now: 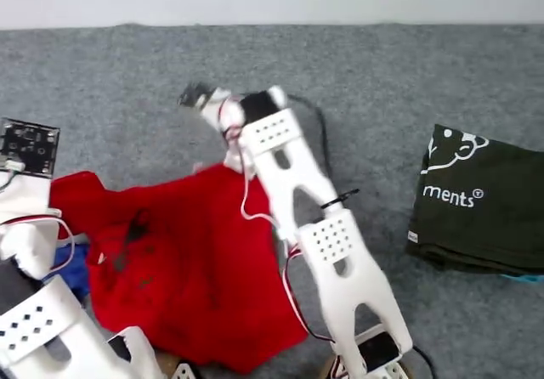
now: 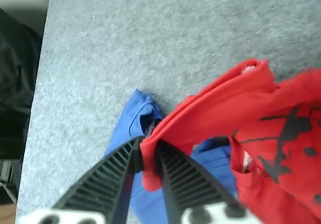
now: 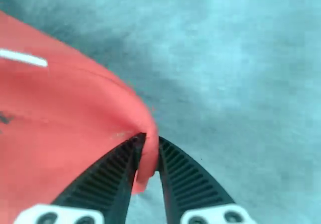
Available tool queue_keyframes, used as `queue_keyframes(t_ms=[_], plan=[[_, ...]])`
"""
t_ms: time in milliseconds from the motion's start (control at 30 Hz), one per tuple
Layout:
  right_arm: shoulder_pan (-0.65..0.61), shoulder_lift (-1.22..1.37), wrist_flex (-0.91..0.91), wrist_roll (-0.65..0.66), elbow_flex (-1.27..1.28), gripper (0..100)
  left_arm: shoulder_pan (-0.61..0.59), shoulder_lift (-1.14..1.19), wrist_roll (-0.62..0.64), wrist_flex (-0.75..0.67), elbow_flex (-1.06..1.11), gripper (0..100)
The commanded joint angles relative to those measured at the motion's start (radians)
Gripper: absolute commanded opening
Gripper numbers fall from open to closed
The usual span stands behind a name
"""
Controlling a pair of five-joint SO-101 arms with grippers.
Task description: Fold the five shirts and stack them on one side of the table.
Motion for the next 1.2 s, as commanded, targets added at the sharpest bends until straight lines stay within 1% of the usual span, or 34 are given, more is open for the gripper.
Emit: queue_keyframes(t_ms=[0, 100, 200, 367, 500, 633, 800, 1067, 1167], plan=[[0.067, -0.222, 0.041, 0.012, -0.058, 1.0, 0.057, -0.02, 0.072, -0.031, -0.065, 1], [0.105, -0.357, 0.041, 0.025, -0.057, 1.0, 0.107, -0.02, 0.175, -0.081, -0.137, 1], [0.142, -0.484, 0.041, 0.064, -0.052, 1.0, 0.172, -0.012, 0.224, -0.161, -0.205, 1], [0.208, -0.682, 0.041, 0.109, -0.052, 1.0, 0.285, -0.011, 0.229, -0.256, -0.344, 1], [0.263, -0.839, 0.042, 0.117, -0.051, 1.0, 0.354, -0.009, 0.222, -0.328, -0.433, 1], [0.306, -0.993, 0.044, 0.117, -0.051, 1.0, 0.41, -0.009, 0.166, -0.344, -0.507, 1], [0.358, -1.205, 0.044, 0.117, 0.017, 1.0, 0.423, -0.009, 0.153, -0.347, -0.63, 1], [0.464, -1.613, 0.041, 0.12, 0.344, 1.0, 0.414, -0.012, 0.15, -0.341, -0.8, 1], [0.498, -1.751, 0.041, 0.124, 0.445, 1.0, 0.414, -0.018, 0.087, -0.339, -0.865, 1]])
